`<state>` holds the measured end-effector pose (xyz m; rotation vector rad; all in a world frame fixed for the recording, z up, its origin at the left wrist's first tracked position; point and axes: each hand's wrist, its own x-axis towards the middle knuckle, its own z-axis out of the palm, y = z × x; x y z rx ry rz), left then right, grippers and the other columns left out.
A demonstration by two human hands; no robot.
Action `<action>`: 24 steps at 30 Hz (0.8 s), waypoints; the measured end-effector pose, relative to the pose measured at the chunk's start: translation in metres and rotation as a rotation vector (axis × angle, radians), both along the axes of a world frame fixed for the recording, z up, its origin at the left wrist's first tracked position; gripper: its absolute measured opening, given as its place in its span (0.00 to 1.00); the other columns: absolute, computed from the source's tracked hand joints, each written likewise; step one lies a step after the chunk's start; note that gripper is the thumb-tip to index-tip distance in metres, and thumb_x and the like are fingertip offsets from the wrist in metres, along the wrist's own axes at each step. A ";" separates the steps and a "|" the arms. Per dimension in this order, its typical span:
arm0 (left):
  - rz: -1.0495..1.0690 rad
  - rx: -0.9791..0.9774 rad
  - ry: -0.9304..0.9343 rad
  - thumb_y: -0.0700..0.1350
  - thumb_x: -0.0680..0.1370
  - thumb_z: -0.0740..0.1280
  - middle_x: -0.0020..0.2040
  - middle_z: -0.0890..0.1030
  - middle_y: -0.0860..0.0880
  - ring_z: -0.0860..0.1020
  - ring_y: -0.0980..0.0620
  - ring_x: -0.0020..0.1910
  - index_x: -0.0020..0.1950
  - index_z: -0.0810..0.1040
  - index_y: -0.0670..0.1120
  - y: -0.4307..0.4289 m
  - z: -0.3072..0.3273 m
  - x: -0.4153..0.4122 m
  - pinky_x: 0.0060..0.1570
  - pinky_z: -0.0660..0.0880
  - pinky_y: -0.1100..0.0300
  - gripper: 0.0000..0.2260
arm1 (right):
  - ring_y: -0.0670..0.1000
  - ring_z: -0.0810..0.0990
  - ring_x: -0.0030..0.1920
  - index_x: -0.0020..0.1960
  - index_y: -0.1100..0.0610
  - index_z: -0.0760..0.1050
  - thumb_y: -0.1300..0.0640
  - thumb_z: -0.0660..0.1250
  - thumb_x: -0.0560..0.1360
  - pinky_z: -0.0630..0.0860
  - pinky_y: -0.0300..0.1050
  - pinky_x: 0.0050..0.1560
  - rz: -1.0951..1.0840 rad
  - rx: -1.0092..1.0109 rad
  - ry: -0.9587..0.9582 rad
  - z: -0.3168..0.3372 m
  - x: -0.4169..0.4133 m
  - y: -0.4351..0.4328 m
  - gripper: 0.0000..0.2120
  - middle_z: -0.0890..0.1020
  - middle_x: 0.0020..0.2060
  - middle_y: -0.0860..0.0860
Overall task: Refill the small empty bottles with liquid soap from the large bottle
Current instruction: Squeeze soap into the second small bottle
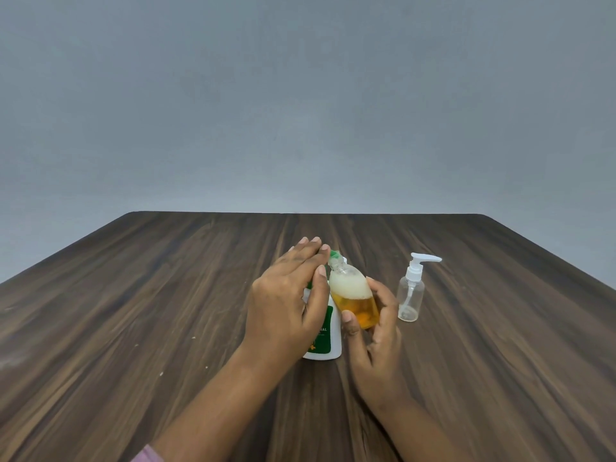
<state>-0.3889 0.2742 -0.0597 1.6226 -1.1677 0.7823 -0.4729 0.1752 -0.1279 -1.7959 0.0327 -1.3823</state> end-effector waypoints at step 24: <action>-0.010 -0.061 0.002 0.44 0.79 0.57 0.58 0.81 0.45 0.76 0.51 0.63 0.58 0.81 0.39 -0.006 -0.009 0.003 0.60 0.74 0.58 0.16 | 0.40 0.79 0.47 0.66 0.60 0.63 0.65 0.63 0.77 0.74 0.28 0.42 -0.020 -0.006 -0.005 -0.001 0.002 -0.002 0.19 0.77 0.53 0.41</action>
